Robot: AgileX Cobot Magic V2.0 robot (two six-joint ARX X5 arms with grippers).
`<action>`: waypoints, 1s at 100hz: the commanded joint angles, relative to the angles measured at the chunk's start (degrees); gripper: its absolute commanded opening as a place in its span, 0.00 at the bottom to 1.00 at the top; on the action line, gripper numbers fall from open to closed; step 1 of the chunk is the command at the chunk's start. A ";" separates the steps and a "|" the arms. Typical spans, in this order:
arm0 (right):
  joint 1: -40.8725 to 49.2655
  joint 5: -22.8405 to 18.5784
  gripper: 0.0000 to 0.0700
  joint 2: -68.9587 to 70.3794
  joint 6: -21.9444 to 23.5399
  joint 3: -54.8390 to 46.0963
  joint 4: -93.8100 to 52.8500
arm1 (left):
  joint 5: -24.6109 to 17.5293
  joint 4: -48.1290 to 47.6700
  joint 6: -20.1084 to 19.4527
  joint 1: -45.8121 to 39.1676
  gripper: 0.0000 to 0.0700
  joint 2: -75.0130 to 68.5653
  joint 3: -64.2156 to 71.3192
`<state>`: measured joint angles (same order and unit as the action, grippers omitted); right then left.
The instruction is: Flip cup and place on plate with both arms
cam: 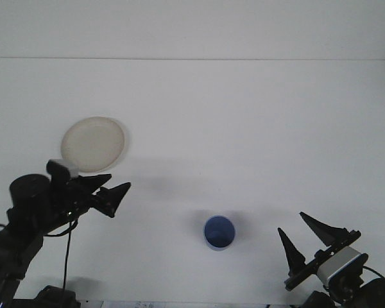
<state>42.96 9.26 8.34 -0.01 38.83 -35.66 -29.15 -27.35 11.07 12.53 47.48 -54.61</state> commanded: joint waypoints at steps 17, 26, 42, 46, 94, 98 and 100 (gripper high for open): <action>0.46 1.75 0.59 0.04 -0.46 0.13 0.46 | 0.28 -12.52 -7.26 18.29 0.69 17.70 -17.18; 0.46 1.77 0.59 0.04 -0.48 0.13 0.46 | 4.15 -15.56 -8.57 25.18 0.69 24.48 -22.08; 0.46 1.75 0.59 0.04 -0.46 0.13 0.44 | 8.61 -17.22 -8.68 33.09 0.73 35.12 -27.96; 0.46 1.75 0.59 0.04 -0.46 0.13 0.44 | 8.61 -17.57 -8.68 34.34 0.73 37.48 -29.11; 0.46 1.75 0.59 0.04 -0.44 0.09 0.39 | 12.35 -17.27 -9.09 41.48 0.73 52.81 -32.13; 0.46 1.75 0.59 0.04 -0.44 0.09 0.39 | 13.46 -17.09 -9.18 41.92 0.73 53.62 -32.13; 0.46 1.75 0.59 0.04 -0.44 0.09 0.37 | 14.16 -16.98 -9.20 42.07 0.73 53.96 -32.13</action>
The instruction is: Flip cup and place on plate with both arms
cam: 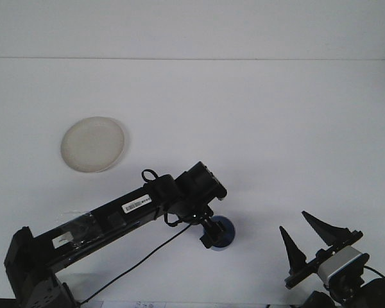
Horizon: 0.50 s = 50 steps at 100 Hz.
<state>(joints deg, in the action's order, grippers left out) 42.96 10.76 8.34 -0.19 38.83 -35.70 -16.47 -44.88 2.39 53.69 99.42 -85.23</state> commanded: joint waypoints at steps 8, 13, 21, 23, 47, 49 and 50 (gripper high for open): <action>0.46 0.24 0.59 0.04 -0.26 0.09 0.35 | 3.13 0.98 -0.52 1.38 0.72 3.23 -1.51; 0.46 0.24 0.59 0.04 -0.24 0.09 0.24 | 3.37 1.20 -0.50 1.57 0.70 3.80 -1.51; 0.46 0.24 0.59 0.04 -0.24 0.09 -0.09 | 3.37 1.33 -0.50 1.70 0.56 4.04 -1.51; 0.46 0.24 0.59 0.04 -0.24 0.09 -0.13 | 3.39 1.42 -0.50 1.77 0.49 4.04 -1.51; 0.46 0.24 0.59 0.04 -0.20 0.09 -0.59 | 3.39 1.60 -0.72 2.23 0.01 4.04 -1.51; 0.46 0.24 0.59 0.04 -0.20 0.09 -0.61 | 3.39 1.57 -0.72 2.27 0.01 4.04 -1.51; 0.46 0.24 0.59 0.04 -0.20 0.09 -0.61 | 3.39 1.57 -0.72 2.27 0.01 4.02 -1.51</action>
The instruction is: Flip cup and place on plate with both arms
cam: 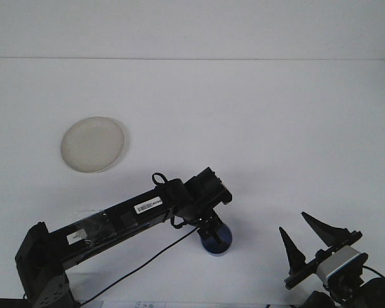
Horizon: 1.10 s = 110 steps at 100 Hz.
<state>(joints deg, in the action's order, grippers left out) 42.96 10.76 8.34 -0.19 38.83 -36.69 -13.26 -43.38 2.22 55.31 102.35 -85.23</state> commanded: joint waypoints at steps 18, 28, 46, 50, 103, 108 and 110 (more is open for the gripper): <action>0.46 0.24 0.59 0.04 -0.02 0.09 0.39 | 0.26 -0.81 -0.52 0.83 0.01 1.09 -1.77; 0.46 0.24 0.59 0.04 -0.02 0.09 0.37 | 0.28 -2.27 -1.14 0.57 0.01 1.07 -2.78; 0.46 0.24 0.59 0.04 0.28 0.09 0.35 | 6.21 -8.63 -3.23 -1.38 0.01 -1.51 -5.92; 0.46 0.24 0.59 0.04 0.37 0.09 0.28 | 7.72 -9.66 -3.65 -2.38 0.01 -2.95 -6.34; 0.46 0.20 0.59 0.04 3.04 0.09 0.20 | 16.28 -10.14 -9.31 -44.59 0.01 -16.92 -6.69; 0.46 0.17 0.59 0.04 3.28 0.09 0.17 | 16.28 -8.66 -9.31 -48.02 0.01 -15.39 -6.78; 0.46 0.20 0.59 0.04 3.32 0.09 0.15 | 16.28 -7.85 -9.33 -49.20 0.01 -14.62 -6.86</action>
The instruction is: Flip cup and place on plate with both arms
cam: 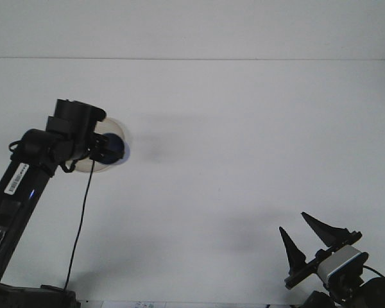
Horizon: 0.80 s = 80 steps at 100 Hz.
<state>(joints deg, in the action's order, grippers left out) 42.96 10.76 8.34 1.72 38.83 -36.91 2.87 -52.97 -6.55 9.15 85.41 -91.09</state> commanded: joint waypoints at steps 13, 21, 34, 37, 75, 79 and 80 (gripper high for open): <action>0.46 0.20 0.59 0.04 1.42 0.09 0.37 | 0.17 4.46 -1.95 -8.26 0.01 8.24 -2.86; 0.46 0.22 0.59 0.04 1.46 0.09 0.37 | 0.15 3.74 -2.01 -10.14 0.01 12.50 -5.18; 0.46 0.22 0.59 0.04 1.53 0.09 0.37 | 0.28 2.10 -2.89 -11.74 0.01 18.73 -9.14; 0.46 0.22 0.59 0.04 1.53 0.09 0.37 | 0.42 2.14 -2.95 -11.98 0.01 19.91 -9.90; 0.46 0.22 0.59 0.04 1.97 0.09 0.39 | 1.20 2.47 -2.89 -12.94 0.02 26.18 -12.57; 0.46 0.22 0.59 0.04 1.97 0.09 0.39 | 1.20 2.45 -2.64 -12.94 0.02 26.27 -12.57; 0.46 0.22 0.59 0.04 1.97 0.09 0.39 | 1.20 2.45 -2.54 -12.94 0.02 26.29 -12.57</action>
<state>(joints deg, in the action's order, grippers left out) 42.96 10.76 8.34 2.87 38.83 -36.99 3.75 -50.68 -9.54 -3.64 110.13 -101.95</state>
